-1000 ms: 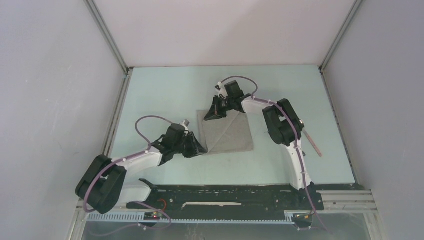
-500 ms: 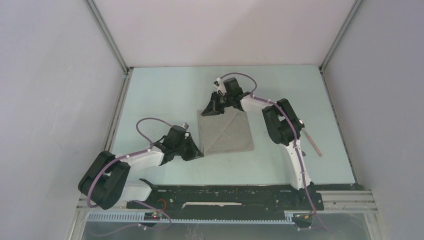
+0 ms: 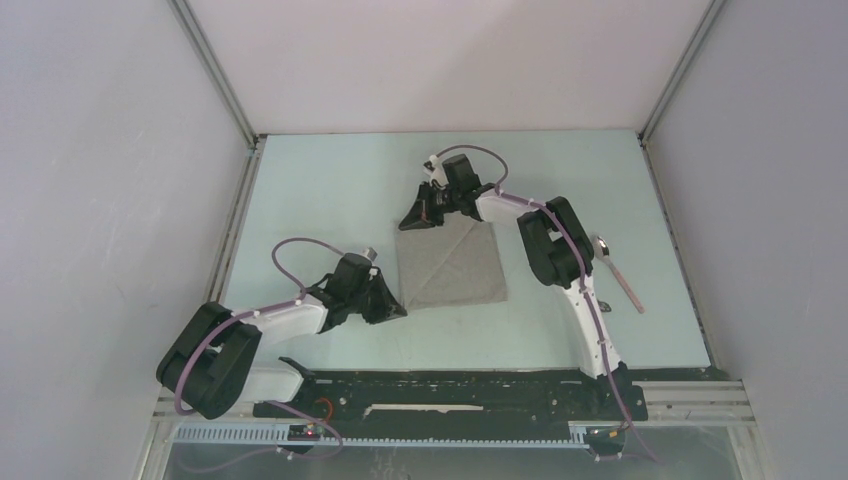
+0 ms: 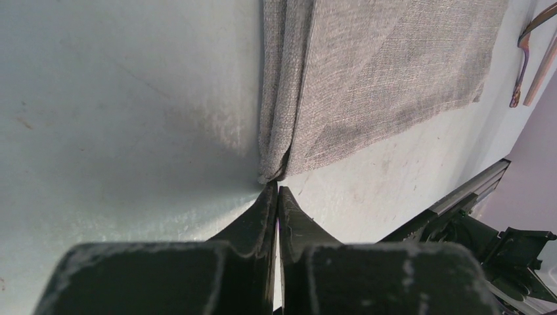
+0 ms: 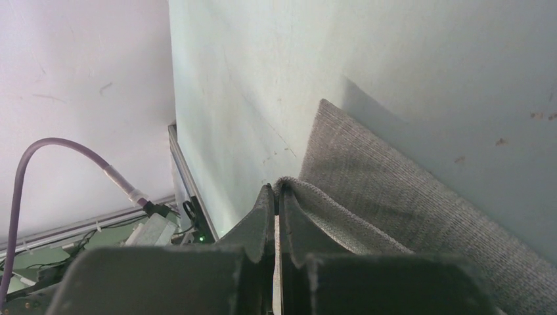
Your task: Fold the napkin into a case and place the utensils inside
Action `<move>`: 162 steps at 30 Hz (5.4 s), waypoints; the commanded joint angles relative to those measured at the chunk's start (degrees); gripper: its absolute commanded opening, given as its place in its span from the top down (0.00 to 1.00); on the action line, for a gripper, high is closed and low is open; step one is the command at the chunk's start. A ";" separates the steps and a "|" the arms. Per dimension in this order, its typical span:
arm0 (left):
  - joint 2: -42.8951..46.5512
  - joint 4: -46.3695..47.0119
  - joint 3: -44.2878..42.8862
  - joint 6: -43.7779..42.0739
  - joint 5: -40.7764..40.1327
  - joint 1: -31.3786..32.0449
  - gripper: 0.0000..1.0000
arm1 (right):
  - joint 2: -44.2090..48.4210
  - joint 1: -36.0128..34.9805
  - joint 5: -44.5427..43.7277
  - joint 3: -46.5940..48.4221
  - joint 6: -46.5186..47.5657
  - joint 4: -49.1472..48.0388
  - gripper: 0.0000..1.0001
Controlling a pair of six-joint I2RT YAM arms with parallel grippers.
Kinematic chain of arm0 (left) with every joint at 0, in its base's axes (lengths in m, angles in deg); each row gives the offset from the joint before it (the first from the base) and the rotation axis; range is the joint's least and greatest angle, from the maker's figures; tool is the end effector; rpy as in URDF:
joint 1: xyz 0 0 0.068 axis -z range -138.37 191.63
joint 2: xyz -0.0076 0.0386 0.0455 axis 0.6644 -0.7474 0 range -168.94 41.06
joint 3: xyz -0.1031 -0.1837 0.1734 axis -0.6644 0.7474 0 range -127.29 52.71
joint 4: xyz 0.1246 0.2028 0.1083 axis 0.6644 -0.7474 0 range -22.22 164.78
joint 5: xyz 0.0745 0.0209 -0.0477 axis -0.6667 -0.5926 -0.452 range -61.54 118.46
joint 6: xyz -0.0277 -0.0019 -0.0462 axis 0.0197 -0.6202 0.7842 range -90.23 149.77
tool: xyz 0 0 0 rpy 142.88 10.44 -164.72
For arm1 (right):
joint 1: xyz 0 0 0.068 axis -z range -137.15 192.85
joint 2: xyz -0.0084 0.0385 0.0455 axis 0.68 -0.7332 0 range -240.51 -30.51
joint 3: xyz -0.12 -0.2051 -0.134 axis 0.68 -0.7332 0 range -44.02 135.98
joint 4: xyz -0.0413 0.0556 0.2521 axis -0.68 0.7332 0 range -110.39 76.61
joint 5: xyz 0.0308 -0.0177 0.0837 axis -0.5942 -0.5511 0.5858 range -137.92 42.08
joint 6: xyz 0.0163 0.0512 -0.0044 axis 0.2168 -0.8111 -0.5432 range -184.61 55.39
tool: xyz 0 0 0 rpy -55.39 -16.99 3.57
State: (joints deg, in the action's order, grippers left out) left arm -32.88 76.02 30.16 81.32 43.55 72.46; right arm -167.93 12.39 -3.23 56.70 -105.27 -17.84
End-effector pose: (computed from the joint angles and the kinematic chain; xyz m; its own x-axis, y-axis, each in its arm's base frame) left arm 0.1809 -0.1187 0.1300 -0.9096 -0.3377 -0.2421 -0.1195 0.7706 -0.6260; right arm 0.4386 0.2871 0.1310 -0.9544 -0.0236 -0.2975 -0.2740 0.4645 0.8421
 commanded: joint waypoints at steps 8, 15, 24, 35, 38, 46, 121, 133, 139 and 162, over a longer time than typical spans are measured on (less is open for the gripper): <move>-0.24 0.78 0.44 -0.27 -1.68 -0.08 0.94 | -3.99 0.52 -0.30 6.56 -0.70 -0.01 1.00; -1.27 0.70 -0.04 -0.49 -1.39 -0.08 0.95 | -4.31 0.75 -0.31 6.77 0.10 0.92 1.00; 5.07 -6.41 0.08 -3.06 -3.20 -0.08 0.86 | -3.74 0.77 0.08 7.89 0.68 2.40 0.68; 17.89 -14.86 -5.72 -2.31 -0.59 -0.28 0.70 | 7.70 3.25 -2.07 9.71 10.24 18.68 0.27; 9.70 -8.09 -10.59 -1.25 5.01 -1.17 0.80 | 15.11 6.71 -1.67 -5.35 8.34 10.19 0.17; -10.31 2.75 -16.16 -1.70 8.12 -2.74 0.92 | 11.30 16.60 10.51 -16.88 0.69 -8.31 0.16; -35.25 -5.39 -44.24 -11.40 0.17 -10.81 0.75 | 9.81 13.35 14.65 -25.04 -10.01 -22.55 0.14; -36.97 -7.09 -46.14 -14.46 -2.89 -14.47 0.75 | 4.55 13.06 13.19 -17.36 -3.56 -11.69 0.14; -32.26 -9.48 -45.91 -15.02 -3.46 -14.66 0.72 | 11.29 12.95 11.22 -15.25 1.29 -3.26 0.13; -40.59 -4.72 -45.73 -9.98 1.21 -17.25 0.65 | -0.95 20.08 13.34 -8.32 -6.41 -13.05 0.12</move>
State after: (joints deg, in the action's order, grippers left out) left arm -73.05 72.63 -14.97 73.06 48.69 56.49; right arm -167.28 29.81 11.87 44.79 -114.12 -31.81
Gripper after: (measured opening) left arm 0.353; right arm 0.871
